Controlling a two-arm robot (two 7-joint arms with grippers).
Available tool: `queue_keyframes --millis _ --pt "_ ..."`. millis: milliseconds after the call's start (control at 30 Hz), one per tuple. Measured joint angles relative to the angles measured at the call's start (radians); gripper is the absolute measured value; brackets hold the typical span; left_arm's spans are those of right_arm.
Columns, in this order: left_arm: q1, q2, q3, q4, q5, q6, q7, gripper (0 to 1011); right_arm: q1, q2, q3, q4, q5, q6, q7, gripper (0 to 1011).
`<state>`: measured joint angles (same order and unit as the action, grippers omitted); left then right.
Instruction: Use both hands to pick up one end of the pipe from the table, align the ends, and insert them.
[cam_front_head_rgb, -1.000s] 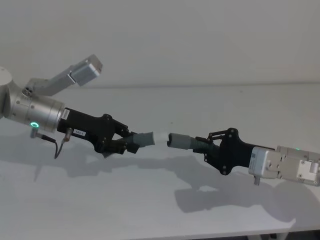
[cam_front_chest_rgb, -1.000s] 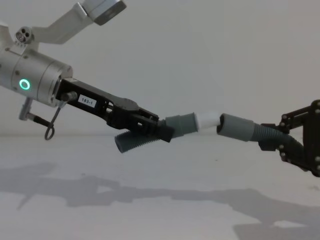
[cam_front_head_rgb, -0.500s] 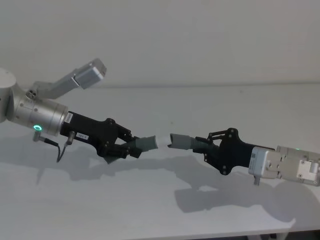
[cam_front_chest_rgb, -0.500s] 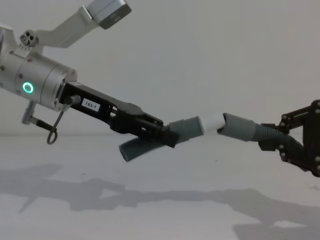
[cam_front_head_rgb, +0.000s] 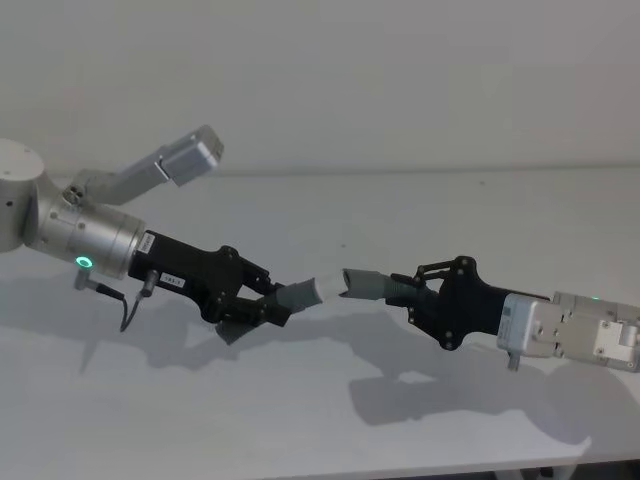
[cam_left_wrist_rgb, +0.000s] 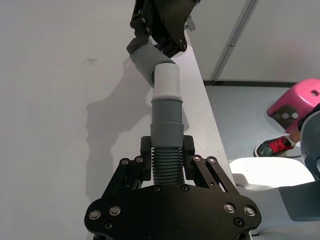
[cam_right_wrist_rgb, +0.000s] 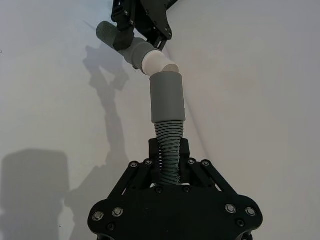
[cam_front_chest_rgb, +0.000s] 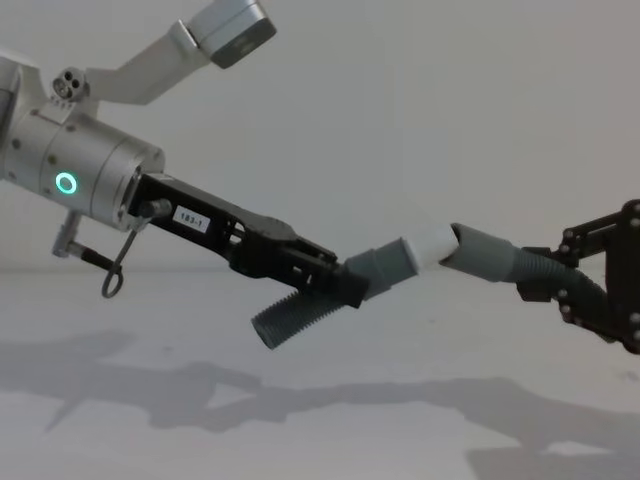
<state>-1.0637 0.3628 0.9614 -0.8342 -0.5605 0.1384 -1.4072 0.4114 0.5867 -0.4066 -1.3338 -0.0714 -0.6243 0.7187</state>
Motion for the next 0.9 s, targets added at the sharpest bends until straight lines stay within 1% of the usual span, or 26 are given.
queue_keyframes --millis 333,900 --pt "0.001 0.008 0.009 -0.014 -0.005 0.010 0.007 322 0.000 0.000 0.000 0.000 0.000 0.000 0.000 178" --pt "0.020 0.056 0.018 -0.066 -0.013 0.037 0.037 322 0.000 0.000 0.000 0.000 0.000 0.000 0.000 179"
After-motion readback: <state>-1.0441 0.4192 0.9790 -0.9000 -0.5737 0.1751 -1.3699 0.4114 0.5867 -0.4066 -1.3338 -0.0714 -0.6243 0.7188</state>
